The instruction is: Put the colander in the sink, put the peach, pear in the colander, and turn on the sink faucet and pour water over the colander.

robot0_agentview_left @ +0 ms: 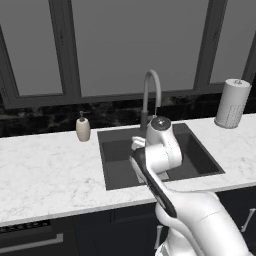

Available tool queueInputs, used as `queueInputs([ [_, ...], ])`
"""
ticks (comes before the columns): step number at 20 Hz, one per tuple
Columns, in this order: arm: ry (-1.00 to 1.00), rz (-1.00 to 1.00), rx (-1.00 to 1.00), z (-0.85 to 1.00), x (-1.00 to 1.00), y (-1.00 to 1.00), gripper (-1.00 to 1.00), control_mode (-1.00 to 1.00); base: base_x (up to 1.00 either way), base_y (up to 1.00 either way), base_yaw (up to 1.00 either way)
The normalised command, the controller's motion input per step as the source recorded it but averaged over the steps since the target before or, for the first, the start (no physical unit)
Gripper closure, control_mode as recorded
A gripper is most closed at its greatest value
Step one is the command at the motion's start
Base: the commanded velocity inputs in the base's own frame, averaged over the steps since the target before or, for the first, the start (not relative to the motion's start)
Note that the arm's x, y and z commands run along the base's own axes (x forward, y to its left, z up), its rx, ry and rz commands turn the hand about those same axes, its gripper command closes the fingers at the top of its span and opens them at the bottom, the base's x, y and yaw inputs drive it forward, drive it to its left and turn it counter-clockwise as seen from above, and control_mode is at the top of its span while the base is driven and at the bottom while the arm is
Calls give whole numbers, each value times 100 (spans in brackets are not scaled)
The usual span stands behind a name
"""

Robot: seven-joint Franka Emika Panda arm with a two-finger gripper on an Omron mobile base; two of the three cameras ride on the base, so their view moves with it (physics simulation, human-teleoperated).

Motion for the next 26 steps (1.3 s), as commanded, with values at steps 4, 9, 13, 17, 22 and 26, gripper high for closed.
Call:
queueInputs([
  [4,0,0,0,-24,44,-1,100,-100,0,0,0],
  [9,0,0,0,-36,41,-6,100,-100,0,0,0],
  [13,0,0,0,-37,43,-18,100,-100,0,0,0],
  [17,0,0,0,-34,40,-27,100,-100,0,0,0],
  [22,0,0,0,-23,22,-5,100,-100,0,0,0],
  [26,0,0,0,-23,11,0,100,-100,0,0,0],
])
